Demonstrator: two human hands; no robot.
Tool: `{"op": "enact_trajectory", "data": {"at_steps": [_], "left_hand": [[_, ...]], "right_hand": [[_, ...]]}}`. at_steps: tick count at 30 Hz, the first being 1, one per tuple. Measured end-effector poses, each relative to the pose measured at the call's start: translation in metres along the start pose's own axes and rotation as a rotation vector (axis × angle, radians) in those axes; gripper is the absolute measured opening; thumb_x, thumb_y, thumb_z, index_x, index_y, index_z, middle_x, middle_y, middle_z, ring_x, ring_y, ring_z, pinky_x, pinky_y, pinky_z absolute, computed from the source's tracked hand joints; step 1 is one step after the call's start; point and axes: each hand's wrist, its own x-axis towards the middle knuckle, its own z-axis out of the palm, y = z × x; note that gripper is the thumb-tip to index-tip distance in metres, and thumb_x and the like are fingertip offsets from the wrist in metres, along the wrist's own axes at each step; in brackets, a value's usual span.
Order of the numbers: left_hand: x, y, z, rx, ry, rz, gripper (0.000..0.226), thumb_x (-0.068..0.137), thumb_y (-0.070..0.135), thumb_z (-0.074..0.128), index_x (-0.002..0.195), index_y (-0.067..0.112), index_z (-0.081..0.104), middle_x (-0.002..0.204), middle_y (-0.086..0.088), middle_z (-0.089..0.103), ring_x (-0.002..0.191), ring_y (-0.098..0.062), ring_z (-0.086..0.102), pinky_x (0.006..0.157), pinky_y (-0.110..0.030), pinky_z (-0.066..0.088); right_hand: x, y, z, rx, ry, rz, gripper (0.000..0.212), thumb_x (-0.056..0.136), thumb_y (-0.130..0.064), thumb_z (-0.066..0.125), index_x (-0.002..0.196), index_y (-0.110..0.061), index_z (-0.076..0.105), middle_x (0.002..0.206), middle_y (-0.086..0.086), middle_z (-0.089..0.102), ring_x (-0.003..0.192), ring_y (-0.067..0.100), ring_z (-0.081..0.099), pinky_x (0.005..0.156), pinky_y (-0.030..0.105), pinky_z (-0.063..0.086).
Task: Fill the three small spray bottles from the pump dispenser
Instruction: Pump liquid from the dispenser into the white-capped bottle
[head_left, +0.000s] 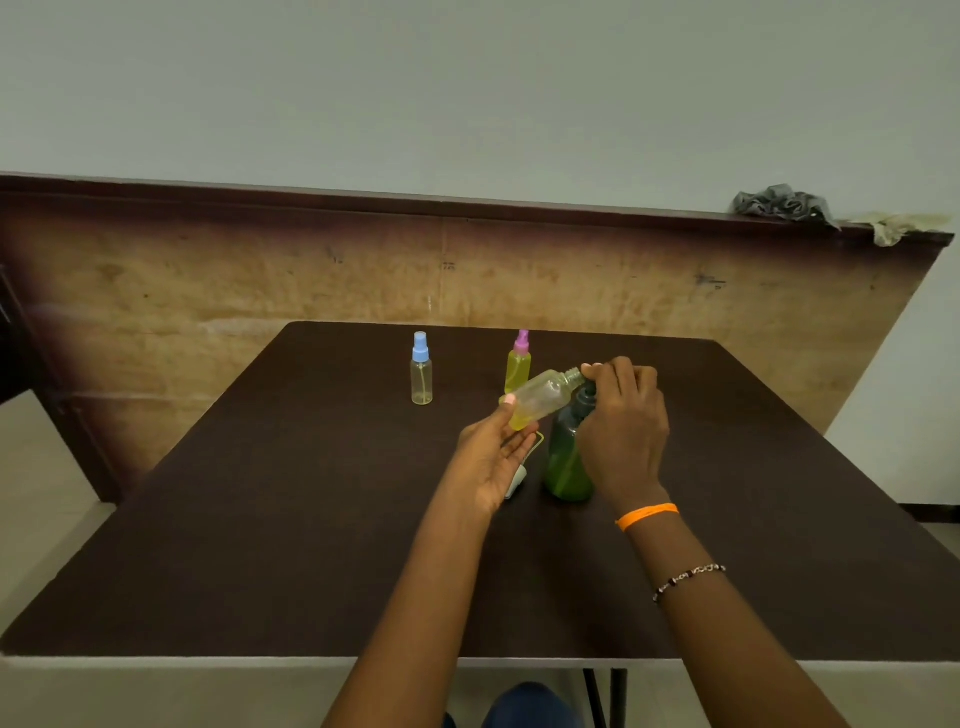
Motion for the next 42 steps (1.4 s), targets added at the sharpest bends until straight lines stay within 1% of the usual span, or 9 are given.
{"op": "enact_trajectory", "data": {"at_steps": [6, 11, 15, 20, 24, 28, 34, 38, 42], "left_hand": [[0.0, 0.002, 0.001, 0.023, 0.002, 0.002, 0.019, 0.092, 0.019, 0.055, 0.102, 0.004, 0.056, 0.091, -0.01, 0.061, 0.086, -0.016, 0.059, 0.086, -0.028, 0.045], [0.002, 0.001, -0.001, 0.021, 0.017, -0.007, 0.03, 0.092, 0.019, 0.055, 0.115, -0.001, 0.054, 0.092, -0.011, 0.061, 0.086, -0.016, 0.059, 0.087, -0.028, 0.045], [0.0, 0.001, -0.002, 0.009, 0.016, -0.019, 0.034, 0.092, 0.019, 0.055, 0.119, -0.003, 0.053, 0.092, -0.011, 0.061, 0.086, -0.017, 0.059, 0.088, -0.029, 0.045], [-0.003, 0.002, 0.001, -0.009, 0.001, -0.009, 0.034, 0.092, 0.019, 0.055, 0.119, -0.003, 0.053, 0.092, -0.011, 0.06, 0.086, -0.017, 0.059, 0.088, -0.029, 0.045], [0.0, 0.0, 0.0, -0.02, 0.007, -0.016, 0.034, 0.092, 0.019, 0.055, 0.118, -0.003, 0.053, 0.092, -0.012, 0.061, 0.086, -0.017, 0.059, 0.088, -0.03, 0.045], [0.001, -0.003, -0.001, -0.043, 0.021, -0.027, 0.033, 0.093, 0.02, 0.054, 0.118, -0.002, 0.053, 0.095, -0.012, 0.061, 0.088, -0.018, 0.059, 0.089, -0.03, 0.044], [0.0, 0.001, 0.002, -0.041, 0.003, -0.008, 0.02, 0.092, 0.02, 0.055, 0.101, 0.002, 0.058, 0.093, -0.011, 0.061, 0.09, -0.018, 0.059, 0.087, -0.029, 0.043], [0.003, 0.0, 0.0, -0.027, 0.015, -0.001, 0.019, 0.093, 0.019, 0.054, 0.099, 0.002, 0.058, 0.094, -0.012, 0.061, 0.088, -0.018, 0.059, 0.086, -0.029, 0.044], [0.004, -0.001, -0.002, -0.042, 0.016, -0.019, 0.029, 0.091, 0.018, 0.056, 0.113, -0.001, 0.055, 0.099, -0.014, 0.061, 0.091, -0.02, 0.059, 0.088, -0.03, 0.044]], "right_hand": [[0.021, -0.005, -0.012, 0.044, -0.017, -0.036, 0.041, 0.07, -0.012, 0.027, 0.081, -0.003, 0.066, 0.081, 0.01, 0.061, 0.081, 0.034, 0.051, 0.061, 0.036, 0.041], [0.0, 0.0, 0.001, 0.066, 0.016, 0.012, 0.034, 0.077, -0.008, 0.034, 0.092, -0.004, 0.064, 0.087, 0.009, 0.059, 0.082, 0.027, 0.046, 0.058, 0.036, 0.043], [0.001, 0.0, 0.002, 0.05, 0.029, -0.001, 0.033, 0.076, -0.007, 0.034, 0.088, -0.004, 0.064, 0.084, 0.009, 0.059, 0.082, 0.024, 0.04, 0.057, 0.034, 0.041], [0.024, 0.002, -0.013, 0.087, 0.008, -0.067, 0.027, 0.068, -0.002, 0.043, 0.077, -0.005, 0.068, 0.077, 0.008, 0.062, 0.077, 0.033, 0.051, 0.06, 0.034, 0.039], [0.011, 0.002, -0.003, 0.121, 0.013, -0.01, 0.037, 0.076, -0.009, 0.031, 0.084, -0.004, 0.067, 0.082, 0.009, 0.06, 0.079, 0.029, 0.048, 0.057, 0.035, 0.043], [0.006, 0.003, 0.002, 0.042, 0.028, -0.063, 0.028, 0.078, -0.007, 0.035, 0.082, -0.003, 0.063, 0.08, 0.01, 0.058, 0.079, 0.024, 0.04, 0.055, 0.034, 0.04], [0.028, 0.002, -0.011, 0.044, -0.014, -0.129, 0.022, 0.068, -0.003, 0.043, 0.072, -0.003, 0.065, 0.072, 0.01, 0.061, 0.072, 0.032, 0.052, 0.054, 0.035, 0.042], [0.012, -0.002, -0.003, 0.033, 0.02, -0.071, 0.028, 0.077, -0.007, 0.036, 0.083, -0.002, 0.063, 0.08, 0.012, 0.059, 0.073, 0.03, 0.05, 0.052, 0.036, 0.043], [0.004, 0.003, 0.003, -0.04, 0.053, -0.104, 0.023, 0.079, -0.005, 0.039, 0.085, -0.003, 0.062, 0.08, 0.011, 0.057, 0.073, 0.027, 0.048, 0.055, 0.035, 0.042]]}}
